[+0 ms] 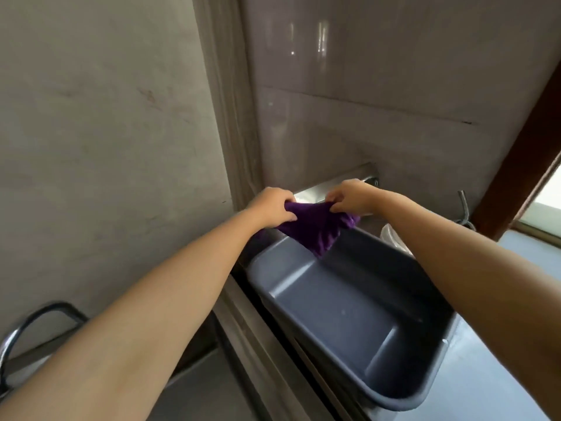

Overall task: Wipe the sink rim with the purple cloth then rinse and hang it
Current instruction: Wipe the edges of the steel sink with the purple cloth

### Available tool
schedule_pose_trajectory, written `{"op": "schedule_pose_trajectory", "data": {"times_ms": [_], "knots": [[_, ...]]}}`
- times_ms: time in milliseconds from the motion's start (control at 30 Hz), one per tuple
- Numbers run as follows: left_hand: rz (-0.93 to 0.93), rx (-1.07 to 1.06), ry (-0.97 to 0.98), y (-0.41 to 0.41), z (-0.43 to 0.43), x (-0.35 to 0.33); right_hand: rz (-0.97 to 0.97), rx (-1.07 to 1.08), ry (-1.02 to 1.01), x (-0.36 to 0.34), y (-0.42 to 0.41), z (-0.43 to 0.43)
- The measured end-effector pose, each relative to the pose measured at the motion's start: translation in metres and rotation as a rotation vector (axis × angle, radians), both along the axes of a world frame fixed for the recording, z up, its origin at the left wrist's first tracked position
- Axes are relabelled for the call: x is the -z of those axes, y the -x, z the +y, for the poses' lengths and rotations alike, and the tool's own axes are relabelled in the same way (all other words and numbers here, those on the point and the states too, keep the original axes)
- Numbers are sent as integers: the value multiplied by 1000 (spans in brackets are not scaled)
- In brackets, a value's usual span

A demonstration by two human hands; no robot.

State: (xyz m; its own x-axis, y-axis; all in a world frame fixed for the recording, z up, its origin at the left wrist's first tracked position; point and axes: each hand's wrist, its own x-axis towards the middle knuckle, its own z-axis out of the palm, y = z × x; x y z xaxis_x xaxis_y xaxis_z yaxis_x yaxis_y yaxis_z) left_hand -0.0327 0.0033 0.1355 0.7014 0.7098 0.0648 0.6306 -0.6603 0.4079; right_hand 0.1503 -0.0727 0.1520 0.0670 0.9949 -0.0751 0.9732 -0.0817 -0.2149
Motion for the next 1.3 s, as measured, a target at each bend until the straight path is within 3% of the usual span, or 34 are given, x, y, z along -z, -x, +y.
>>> {"op": "schedule_pose_trajectory", "data": {"times_ms": [200, 400, 700, 967, 1067, 1300], "knots": [[-46, -127, -78, 83, -19, -66, 37, -131, -50, -59, 65, 18], [-89, -382, -121, 202, -43, -89, 121, -374, -48, -81, 172, 37], [-210, -723, -79, 400, -119, -71, 239, -758, -132, -64, 379, 30], [-467, -960, 71, 544, -192, -29, 415, -984, 11, -19, 524, -11], [-484, -998, 145, 583, -210, -7, 329, -1023, 131, -2, 561, -20], [-618, -1071, 395, 632, -236, 93, 45, -982, 170, 75, 637, -33]]}}
